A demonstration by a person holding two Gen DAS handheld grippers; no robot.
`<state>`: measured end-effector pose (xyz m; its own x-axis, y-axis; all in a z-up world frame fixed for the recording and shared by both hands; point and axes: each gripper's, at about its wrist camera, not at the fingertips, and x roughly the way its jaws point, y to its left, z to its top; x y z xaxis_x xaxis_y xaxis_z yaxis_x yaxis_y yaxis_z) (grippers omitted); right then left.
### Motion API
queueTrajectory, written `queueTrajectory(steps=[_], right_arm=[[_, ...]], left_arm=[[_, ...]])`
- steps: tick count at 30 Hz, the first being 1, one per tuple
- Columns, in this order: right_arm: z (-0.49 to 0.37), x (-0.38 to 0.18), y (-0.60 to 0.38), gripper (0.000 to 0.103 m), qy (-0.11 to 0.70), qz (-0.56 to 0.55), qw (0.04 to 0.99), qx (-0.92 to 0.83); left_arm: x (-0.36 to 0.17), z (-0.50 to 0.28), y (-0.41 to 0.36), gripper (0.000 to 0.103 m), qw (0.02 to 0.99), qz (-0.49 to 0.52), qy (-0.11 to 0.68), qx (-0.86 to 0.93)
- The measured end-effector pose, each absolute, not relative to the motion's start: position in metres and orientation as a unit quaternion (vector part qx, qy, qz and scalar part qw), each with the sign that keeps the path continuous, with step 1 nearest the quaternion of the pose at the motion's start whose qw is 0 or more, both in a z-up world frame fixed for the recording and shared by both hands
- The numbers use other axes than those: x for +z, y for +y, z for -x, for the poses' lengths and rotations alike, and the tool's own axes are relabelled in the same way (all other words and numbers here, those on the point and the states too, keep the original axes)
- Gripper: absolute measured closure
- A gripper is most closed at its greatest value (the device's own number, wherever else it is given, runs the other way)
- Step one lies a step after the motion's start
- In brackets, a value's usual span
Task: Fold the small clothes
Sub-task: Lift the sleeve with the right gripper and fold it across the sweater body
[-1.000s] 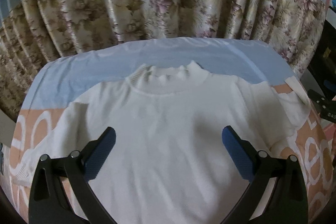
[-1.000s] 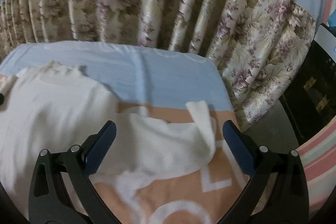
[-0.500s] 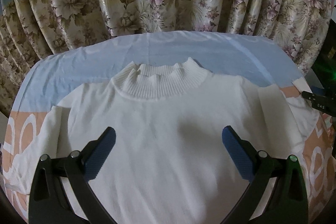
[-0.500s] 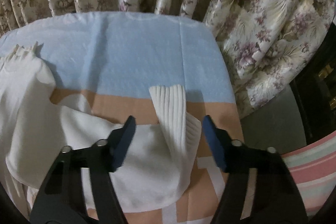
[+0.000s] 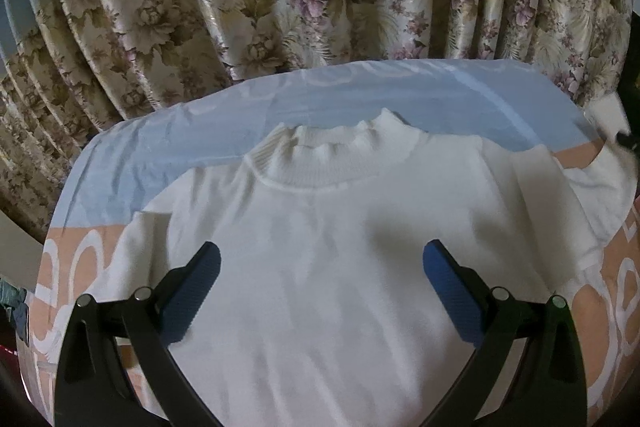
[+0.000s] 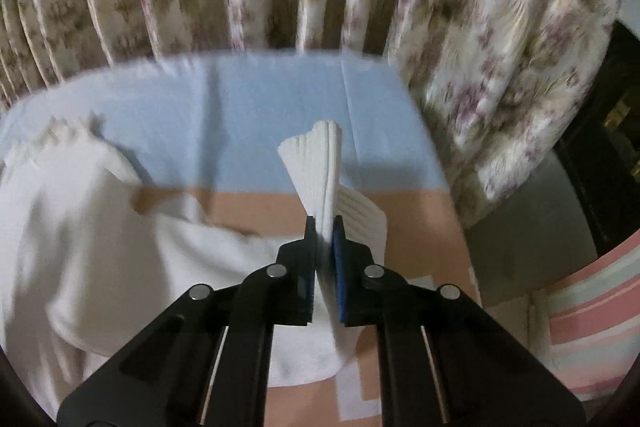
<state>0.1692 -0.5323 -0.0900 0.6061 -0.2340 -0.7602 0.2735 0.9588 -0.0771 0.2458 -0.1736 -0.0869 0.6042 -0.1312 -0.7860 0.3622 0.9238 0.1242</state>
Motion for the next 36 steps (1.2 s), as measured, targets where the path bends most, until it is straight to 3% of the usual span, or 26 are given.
queueTrajectory(steps=[7,12,17,27,30,31,32,36], right_arm=[[-0.149,-0.020,-0.458,0.095,0.319,-0.056,0.944,-0.063],[-0.160,-0.009,-0.374,0.095,0.296,-0.062,0.953,0.021],[-0.193,-0.036,-0.287,0.095,0.318,-0.081,0.939,0.100],[-0.233,-0.133,-0.177,0.094,0.434,-0.045,0.886,0.157],[-0.227,-0.141,-0.177,0.077,0.452,-0.042,0.874,0.173],[-0.222,-0.136,-0.181,0.060,0.448,-0.042,0.876,0.176],[-0.217,-0.130,-0.187,0.053,0.440,-0.043,0.879,0.177],[-0.195,-0.096,-0.225,0.052,0.406,-0.055,0.898,0.161]], left_arm=[[-0.077,-0.242,-0.129,0.002,0.890,-0.114,0.427,-0.116],[-0.078,-0.239,-0.090,0.002,0.886,-0.103,0.442,-0.094],[-0.073,-0.235,-0.047,0.002,0.890,-0.096,0.441,-0.064],[-0.097,-0.234,-0.001,0.002,0.878,-0.075,0.470,-0.041],[-0.102,-0.235,-0.003,0.002,0.877,-0.069,0.474,-0.046],[-0.102,-0.236,-0.004,0.002,0.876,-0.067,0.475,-0.048],[-0.103,-0.236,-0.007,0.002,0.876,-0.066,0.476,-0.051],[-0.107,-0.241,-0.017,0.002,0.872,-0.051,0.482,-0.066]])
